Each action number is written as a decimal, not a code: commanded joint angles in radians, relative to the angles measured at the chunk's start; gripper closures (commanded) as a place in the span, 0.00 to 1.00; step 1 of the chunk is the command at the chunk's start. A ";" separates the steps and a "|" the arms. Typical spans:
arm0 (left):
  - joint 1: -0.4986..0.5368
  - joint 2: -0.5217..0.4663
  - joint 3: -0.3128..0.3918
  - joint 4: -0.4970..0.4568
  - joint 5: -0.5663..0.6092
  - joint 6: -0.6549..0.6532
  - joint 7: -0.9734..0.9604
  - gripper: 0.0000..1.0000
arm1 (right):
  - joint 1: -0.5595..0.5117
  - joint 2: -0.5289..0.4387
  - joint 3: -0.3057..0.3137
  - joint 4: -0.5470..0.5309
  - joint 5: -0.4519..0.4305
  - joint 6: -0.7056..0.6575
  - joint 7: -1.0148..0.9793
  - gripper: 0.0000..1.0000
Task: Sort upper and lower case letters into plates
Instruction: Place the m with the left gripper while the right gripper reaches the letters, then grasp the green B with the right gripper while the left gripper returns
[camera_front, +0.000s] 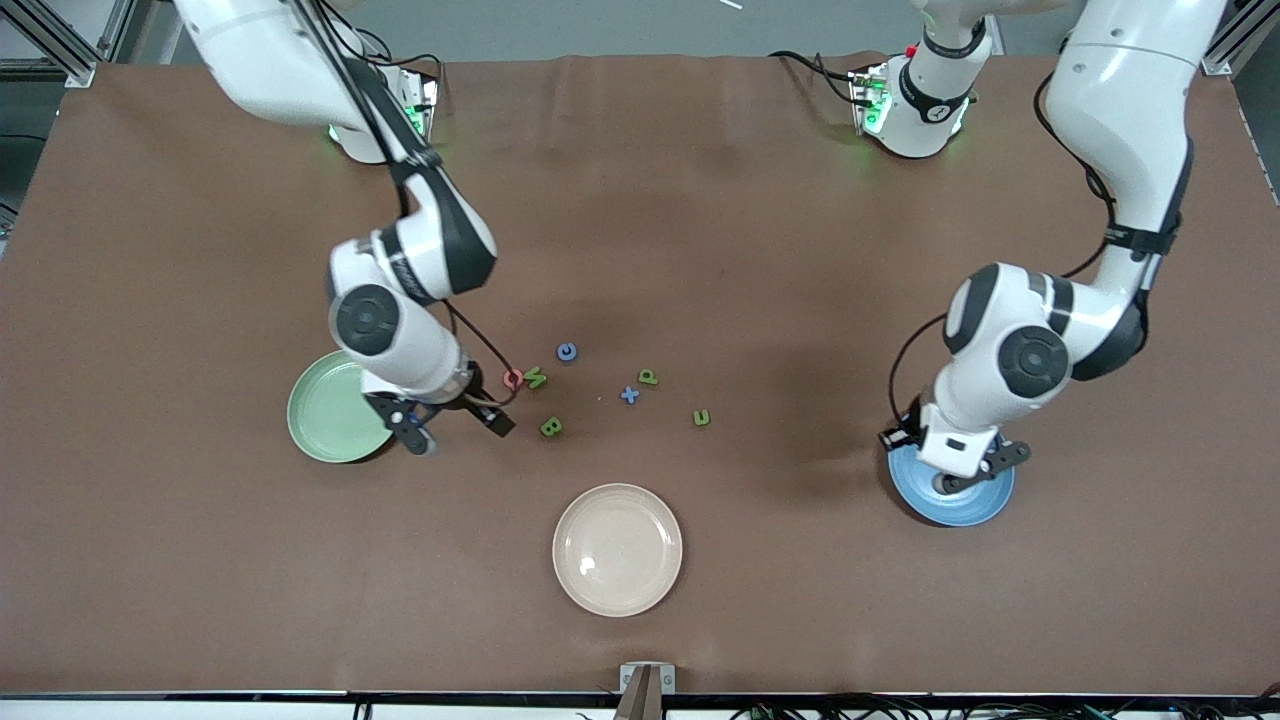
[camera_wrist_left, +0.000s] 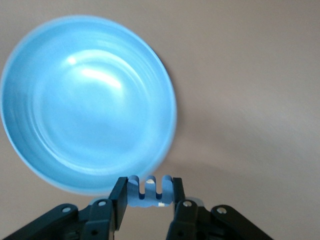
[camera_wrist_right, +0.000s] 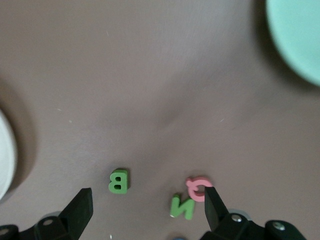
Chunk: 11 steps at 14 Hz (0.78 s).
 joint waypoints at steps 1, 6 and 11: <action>0.050 0.114 -0.004 0.118 0.019 0.005 0.100 0.87 | 0.054 0.092 -0.015 0.071 -0.076 0.021 0.167 0.05; 0.061 0.122 0.023 0.126 0.040 0.002 0.121 0.00 | 0.070 0.169 -0.012 0.122 -0.120 0.053 0.263 0.24; -0.037 0.085 0.010 0.128 0.040 -0.039 0.120 0.00 | 0.085 0.212 -0.012 0.141 -0.117 0.079 0.303 0.25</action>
